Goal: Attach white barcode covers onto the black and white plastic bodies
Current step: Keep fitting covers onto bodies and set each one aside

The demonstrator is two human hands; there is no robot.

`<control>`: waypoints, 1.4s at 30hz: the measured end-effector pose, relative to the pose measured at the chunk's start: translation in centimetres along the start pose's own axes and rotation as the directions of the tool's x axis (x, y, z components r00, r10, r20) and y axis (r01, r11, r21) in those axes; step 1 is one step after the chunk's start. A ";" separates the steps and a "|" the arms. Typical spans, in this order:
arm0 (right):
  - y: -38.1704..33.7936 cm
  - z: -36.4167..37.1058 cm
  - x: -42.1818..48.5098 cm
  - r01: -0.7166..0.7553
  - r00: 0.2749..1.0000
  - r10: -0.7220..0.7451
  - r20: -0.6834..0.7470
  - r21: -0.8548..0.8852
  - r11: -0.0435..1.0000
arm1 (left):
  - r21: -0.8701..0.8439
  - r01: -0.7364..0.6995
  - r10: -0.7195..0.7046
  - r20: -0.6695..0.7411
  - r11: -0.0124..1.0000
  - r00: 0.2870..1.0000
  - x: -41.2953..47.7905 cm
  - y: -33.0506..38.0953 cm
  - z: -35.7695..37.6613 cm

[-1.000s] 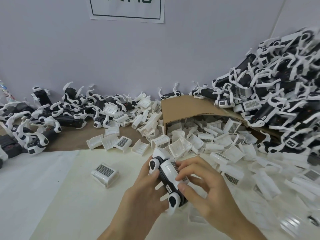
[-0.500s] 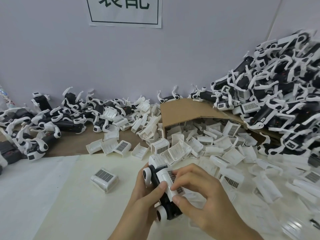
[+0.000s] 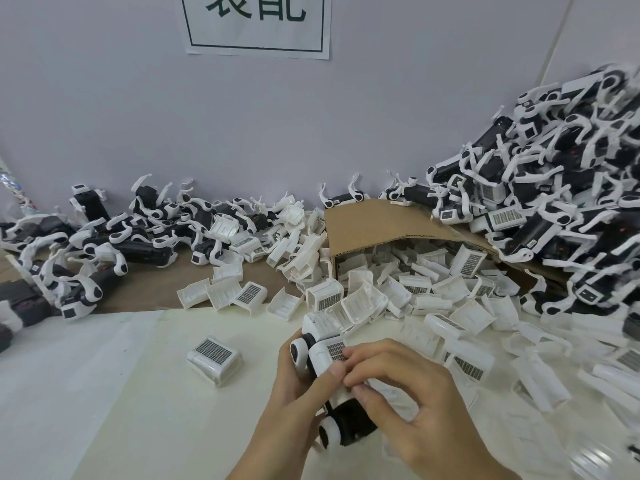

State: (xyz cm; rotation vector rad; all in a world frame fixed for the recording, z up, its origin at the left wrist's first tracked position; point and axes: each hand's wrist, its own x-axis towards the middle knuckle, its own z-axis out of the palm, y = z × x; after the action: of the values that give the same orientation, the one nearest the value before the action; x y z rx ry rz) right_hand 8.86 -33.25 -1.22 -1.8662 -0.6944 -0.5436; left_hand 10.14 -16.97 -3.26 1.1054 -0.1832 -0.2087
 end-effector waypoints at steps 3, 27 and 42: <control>-0.3 0.0 -0.2 -0.173 0.984 0.161 0.071 0.215 0.961 | -0.004 0.002 -0.002 -0.047 1.000 0.999 0.0 0.1 -0.2; -0.2 0.0 -0.2 -0.400 0.903 0.375 0.212 0.091 0.912 | -0.232 0.017 0.026 0.178 0.972 0.984 -0.5 1.3 -0.4; -0.5 -0.2 -0.1 -0.414 0.882 0.379 0.281 0.074 0.907 | -0.107 -0.017 0.023 0.056 0.994 0.998 -0.7 1.3 0.0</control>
State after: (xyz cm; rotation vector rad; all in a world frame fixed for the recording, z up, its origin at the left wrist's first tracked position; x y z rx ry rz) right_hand 8.41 -33.29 -0.88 -1.9023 -0.4784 0.0170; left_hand 9.60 -16.24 -2.12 0.9918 -0.2318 -0.2293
